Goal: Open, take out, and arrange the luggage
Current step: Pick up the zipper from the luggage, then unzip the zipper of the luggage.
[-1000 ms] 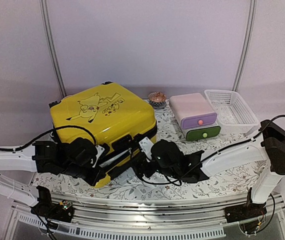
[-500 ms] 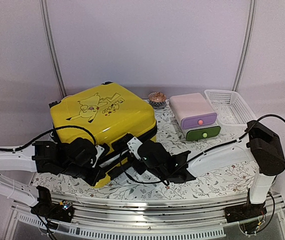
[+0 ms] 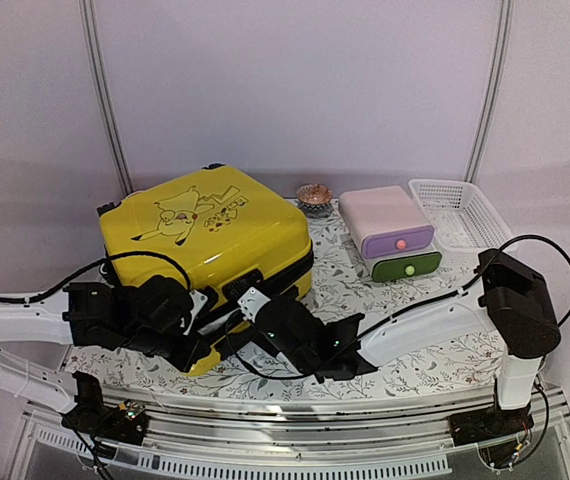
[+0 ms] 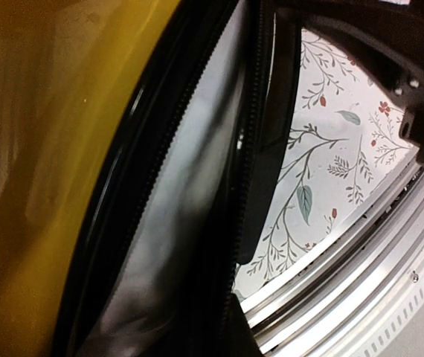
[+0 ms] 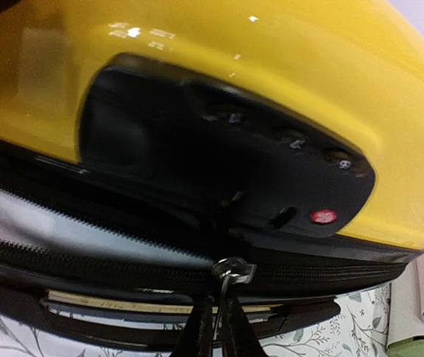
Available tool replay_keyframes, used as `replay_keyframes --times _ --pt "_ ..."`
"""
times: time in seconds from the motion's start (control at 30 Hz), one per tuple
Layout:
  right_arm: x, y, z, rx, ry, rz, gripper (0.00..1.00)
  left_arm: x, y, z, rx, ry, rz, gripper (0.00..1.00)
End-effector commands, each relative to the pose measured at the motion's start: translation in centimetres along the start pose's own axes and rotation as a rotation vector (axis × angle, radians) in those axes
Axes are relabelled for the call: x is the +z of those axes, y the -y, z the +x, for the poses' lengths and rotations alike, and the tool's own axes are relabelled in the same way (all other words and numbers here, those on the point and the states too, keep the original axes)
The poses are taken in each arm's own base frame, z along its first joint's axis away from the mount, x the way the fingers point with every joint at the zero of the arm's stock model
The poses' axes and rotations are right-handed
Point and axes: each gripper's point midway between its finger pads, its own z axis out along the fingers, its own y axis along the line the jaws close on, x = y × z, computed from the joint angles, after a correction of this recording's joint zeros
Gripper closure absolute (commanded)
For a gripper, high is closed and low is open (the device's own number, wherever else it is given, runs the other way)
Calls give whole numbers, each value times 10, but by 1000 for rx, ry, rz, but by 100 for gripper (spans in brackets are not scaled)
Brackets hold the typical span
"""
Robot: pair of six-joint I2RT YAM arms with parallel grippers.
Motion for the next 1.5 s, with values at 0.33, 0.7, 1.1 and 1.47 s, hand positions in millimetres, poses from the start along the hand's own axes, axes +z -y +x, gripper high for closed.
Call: replay_keyframes --times 0.33,0.7,1.1,1.47 --pt "-16 47 -27 371 57 -299 98 -9 -19 -3 -226 48 -64 99" --pt "30 161 44 562 -119 -180 98 -8 -19 -2 -225 41 -65 99" --pt "71 247 74 520 -141 -44 98 -9 -17 -3 -220 42 -55 100" --pt "117 235 23 282 -2 -257 97 2 32 6 -79 -17 155 100"
